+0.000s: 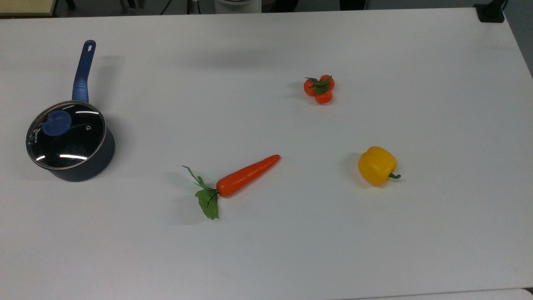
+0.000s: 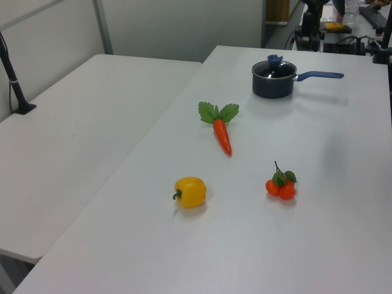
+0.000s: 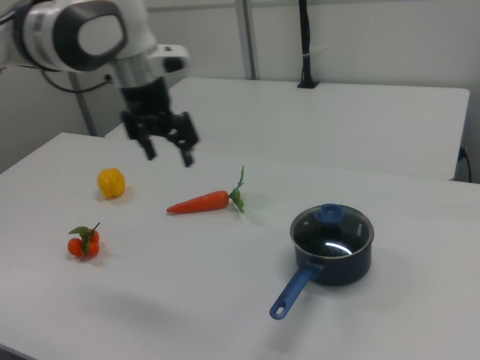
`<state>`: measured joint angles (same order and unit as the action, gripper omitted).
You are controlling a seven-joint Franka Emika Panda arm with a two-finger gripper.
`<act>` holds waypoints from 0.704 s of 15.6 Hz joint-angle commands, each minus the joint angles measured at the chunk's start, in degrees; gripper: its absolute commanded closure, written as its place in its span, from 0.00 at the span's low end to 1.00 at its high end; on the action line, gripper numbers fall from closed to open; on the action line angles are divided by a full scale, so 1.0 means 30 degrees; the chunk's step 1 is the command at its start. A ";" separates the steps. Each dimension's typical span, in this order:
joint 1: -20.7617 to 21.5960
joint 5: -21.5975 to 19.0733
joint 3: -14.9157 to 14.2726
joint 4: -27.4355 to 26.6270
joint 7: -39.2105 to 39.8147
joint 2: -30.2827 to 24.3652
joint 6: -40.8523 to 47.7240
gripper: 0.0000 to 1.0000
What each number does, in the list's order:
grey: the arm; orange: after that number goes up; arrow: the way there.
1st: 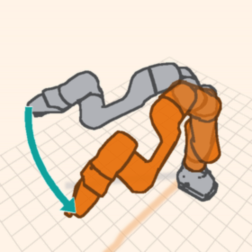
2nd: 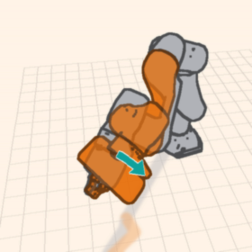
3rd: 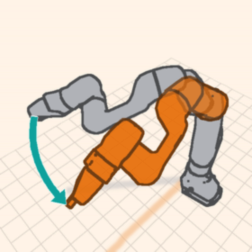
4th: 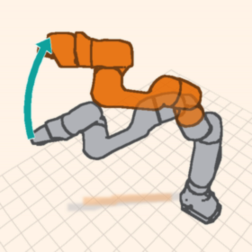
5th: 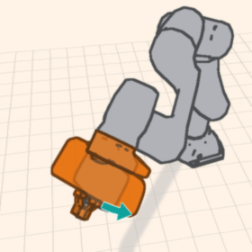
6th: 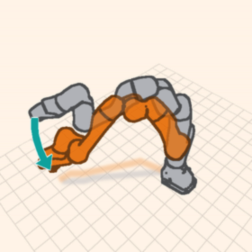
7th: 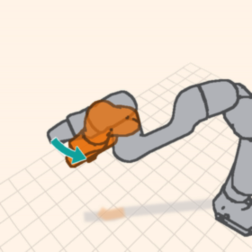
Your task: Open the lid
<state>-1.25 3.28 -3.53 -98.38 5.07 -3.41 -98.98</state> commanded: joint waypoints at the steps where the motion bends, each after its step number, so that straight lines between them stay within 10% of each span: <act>1: -0.2448 -0.0975 -0.0025 0.2756 0.1968 0.2507 -0.0316 0.00; 11: -0.6230 -0.2820 -0.0025 0.4257 0.3347 0.6671 -0.5760 0.00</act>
<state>-18.27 -2.95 -3.83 -87.11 13.00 13.82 -112.86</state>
